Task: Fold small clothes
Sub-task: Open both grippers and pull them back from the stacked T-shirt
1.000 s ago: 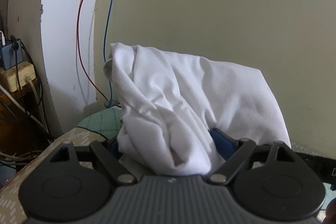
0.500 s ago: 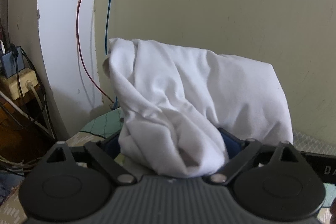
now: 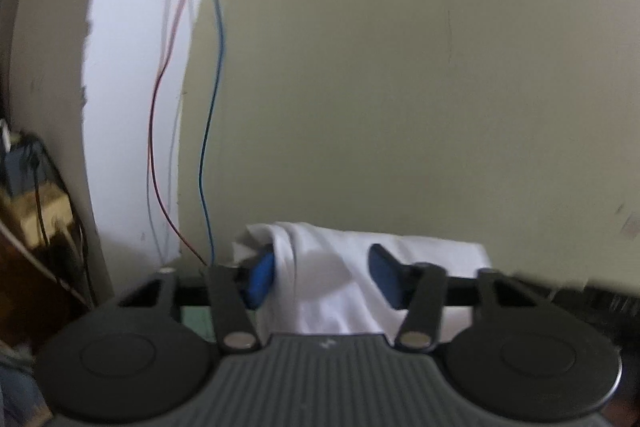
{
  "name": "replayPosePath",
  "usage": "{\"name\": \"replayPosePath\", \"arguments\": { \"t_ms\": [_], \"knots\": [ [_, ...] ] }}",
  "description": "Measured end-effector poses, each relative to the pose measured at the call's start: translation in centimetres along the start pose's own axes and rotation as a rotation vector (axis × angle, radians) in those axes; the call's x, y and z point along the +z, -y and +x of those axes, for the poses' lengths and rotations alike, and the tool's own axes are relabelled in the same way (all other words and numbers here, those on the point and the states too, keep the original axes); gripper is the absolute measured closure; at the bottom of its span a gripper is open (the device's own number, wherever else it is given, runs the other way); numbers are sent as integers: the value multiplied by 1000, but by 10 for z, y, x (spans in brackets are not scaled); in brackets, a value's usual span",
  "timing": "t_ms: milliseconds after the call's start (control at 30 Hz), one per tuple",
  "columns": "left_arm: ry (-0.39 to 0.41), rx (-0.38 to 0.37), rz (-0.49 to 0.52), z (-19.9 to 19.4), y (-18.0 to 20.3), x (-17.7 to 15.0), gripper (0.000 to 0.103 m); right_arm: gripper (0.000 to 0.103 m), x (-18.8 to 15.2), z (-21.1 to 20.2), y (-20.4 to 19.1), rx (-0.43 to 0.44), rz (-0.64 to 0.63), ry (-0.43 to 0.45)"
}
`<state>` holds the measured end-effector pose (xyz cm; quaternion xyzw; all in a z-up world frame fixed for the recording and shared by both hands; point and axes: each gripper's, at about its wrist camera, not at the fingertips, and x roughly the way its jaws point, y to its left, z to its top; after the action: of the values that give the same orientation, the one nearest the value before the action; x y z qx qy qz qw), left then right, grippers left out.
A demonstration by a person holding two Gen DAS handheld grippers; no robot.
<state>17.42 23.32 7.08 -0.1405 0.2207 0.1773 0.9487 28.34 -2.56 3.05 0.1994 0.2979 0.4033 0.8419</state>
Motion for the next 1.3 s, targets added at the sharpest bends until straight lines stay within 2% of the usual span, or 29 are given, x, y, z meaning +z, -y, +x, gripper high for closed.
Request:
{"name": "replayPosePath", "arguments": {
  "t_ms": [67,167,300,400,567,633,800,933,1033,1133,1200,1267,1300],
  "knots": [
    [-22,23,29,14,3,0,66,63,8,8,-1,-28,-13,7],
    [-44,50,67,30,7,-1,67,65,16,23,-3,-79,-33,-17],
    [-95,118,141,51,14,-6,66,67,14,53,-9,-133,-106,-115],
    [-109,153,199,63,17,-12,66,66,9,71,-5,-151,-111,-186],
    [-81,159,166,61,17,-18,63,54,6,77,6,-178,-25,-230],
    [-62,177,160,50,18,-17,55,51,6,67,-1,-188,-40,-198],
    [-1,148,82,-8,16,-16,52,51,-6,2,-9,-122,-2,-29],
    [-19,157,35,-46,24,-37,48,51,-43,-37,-25,-156,-127,-28],
    [-42,172,35,-73,37,-70,43,50,-69,-59,-30,-155,-179,-61],
    [-80,221,39,-91,44,-103,43,50,-95,-81,-34,-152,-213,-81],
    [-92,244,33,-98,45,-122,38,49,-108,-92,-37,-150,-237,-94],
    [-93,275,36,-112,52,-144,27,49,-122,-106,-39,-151,-262,-90],
    [-89,285,40,-119,56,-153,26,48,-131,-111,-41,-150,-274,-87]
  ]
}}
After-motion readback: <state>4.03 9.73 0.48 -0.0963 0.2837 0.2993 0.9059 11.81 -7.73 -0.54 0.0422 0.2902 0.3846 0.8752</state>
